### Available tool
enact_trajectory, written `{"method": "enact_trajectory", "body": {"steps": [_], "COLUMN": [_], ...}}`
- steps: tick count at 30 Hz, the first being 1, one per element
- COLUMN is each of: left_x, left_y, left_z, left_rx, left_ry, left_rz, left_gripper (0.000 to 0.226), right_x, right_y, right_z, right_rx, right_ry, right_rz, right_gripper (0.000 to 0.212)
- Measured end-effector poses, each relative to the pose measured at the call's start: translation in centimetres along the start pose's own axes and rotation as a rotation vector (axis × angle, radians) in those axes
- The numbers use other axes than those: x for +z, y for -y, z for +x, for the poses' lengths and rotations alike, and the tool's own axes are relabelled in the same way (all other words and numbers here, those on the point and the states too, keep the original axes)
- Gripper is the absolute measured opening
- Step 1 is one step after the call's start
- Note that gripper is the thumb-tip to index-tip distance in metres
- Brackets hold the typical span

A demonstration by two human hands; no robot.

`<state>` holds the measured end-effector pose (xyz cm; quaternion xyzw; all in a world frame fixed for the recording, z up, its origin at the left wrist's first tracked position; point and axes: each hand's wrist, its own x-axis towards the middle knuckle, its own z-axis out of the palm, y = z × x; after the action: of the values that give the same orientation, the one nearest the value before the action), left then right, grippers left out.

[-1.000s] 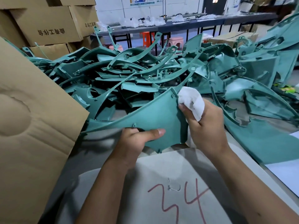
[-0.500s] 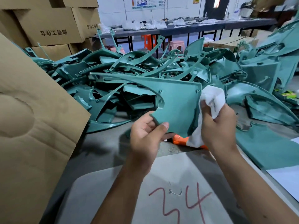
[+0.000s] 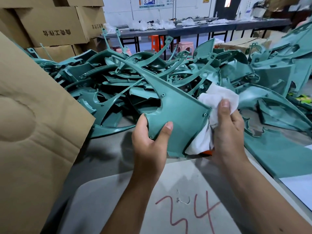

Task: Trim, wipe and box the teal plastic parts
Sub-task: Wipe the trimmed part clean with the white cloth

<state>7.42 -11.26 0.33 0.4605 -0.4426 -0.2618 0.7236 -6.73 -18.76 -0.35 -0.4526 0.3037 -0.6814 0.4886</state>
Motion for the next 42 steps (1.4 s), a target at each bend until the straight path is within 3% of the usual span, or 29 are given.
{"method": "enact_trajectory", "body": {"steps": [3, 6, 8, 10, 13, 17, 19, 21, 26, 30, 33, 35, 38, 40, 42], "left_x": [-0.3, -0.8, -1.1, -1.9, -3.6, -4.7, -4.8, -4.7, -3.9, -3.9, -4.3, -4.4, -4.0, -3.3, -2.6], "left_y": [0.1, -0.2, -0.3, -0.5, -0.8, -0.8, -0.7, -0.4, -0.2, -0.8, -1.1, -1.2, -1.5, -1.6, -1.5], "left_z": [0.2, 0.5, 0.7, 1.2, 2.2, 2.6, 2.6, 2.5, 2.2, 2.4, 2.5, 2.5, 2.4, 2.1, 1.5], "left_rx": [-0.011, 0.014, 0.030, 0.033, 0.001, -0.059, -0.081, -0.089, 0.023, 0.063, 0.119, 0.172, 0.272, 0.323, 0.355], "left_ry": [-0.030, -0.009, 0.011, 0.037, 0.137, 0.241, 0.326, 0.393, 0.159, -0.058, -0.237, -0.320, -0.296, -0.271, -0.318], "left_rz": [-0.027, -0.005, 0.024, 0.054, 0.176, 0.235, 0.231, 0.253, 0.327, 0.128, 0.135, 0.183, 0.241, 0.254, 0.254], "left_gripper": [0.029, 0.026, 0.024, 0.023, 0.025, 0.025, 0.024, 0.023, 0.031, 0.018, 0.022, 0.030, 0.036, 0.034, 0.032], "right_x": [0.6, 1.4, 1.4, 0.8, 0.4, 0.8, 0.7, 0.6, 0.8, 0.8, 0.8, 1.0, 1.8, 2.2, 2.7], "right_y": [0.1, 0.5, 0.9, 1.1, 1.0, 0.5, 0.6, 0.7, 0.4, 0.4, 0.2, -0.2, 0.2, 0.3, 0.1], "right_z": [-0.5, -1.2, -1.3, -1.0, -0.9, -1.5, -1.6, -1.5, -1.4, -1.5, -1.6, -1.9, -2.4, -2.9, -3.4], "right_rx": [-0.051, 0.083, 0.112, -0.038, -0.419, -0.523, -0.470, -0.390, -0.240, -0.339, -0.261, -0.103, 0.132, 0.248, 0.291], "right_ry": [0.084, 0.082, 0.090, 0.156, 0.273, 0.245, 0.208, 0.183, 0.335, 0.316, 0.278, 0.235, 0.129, 0.153, 0.253], "right_rz": [-0.014, 0.112, 0.114, -0.120, -0.539, -0.650, -0.592, -0.533, -0.573, -0.540, -0.554, -0.494, -0.199, -0.055, -0.150], "right_gripper": [0.040, 0.057, 0.051, 0.029, 0.008, 0.029, 0.042, 0.039, 0.002, 0.005, 0.002, 0.007, 0.018, 0.029, 0.045]}}
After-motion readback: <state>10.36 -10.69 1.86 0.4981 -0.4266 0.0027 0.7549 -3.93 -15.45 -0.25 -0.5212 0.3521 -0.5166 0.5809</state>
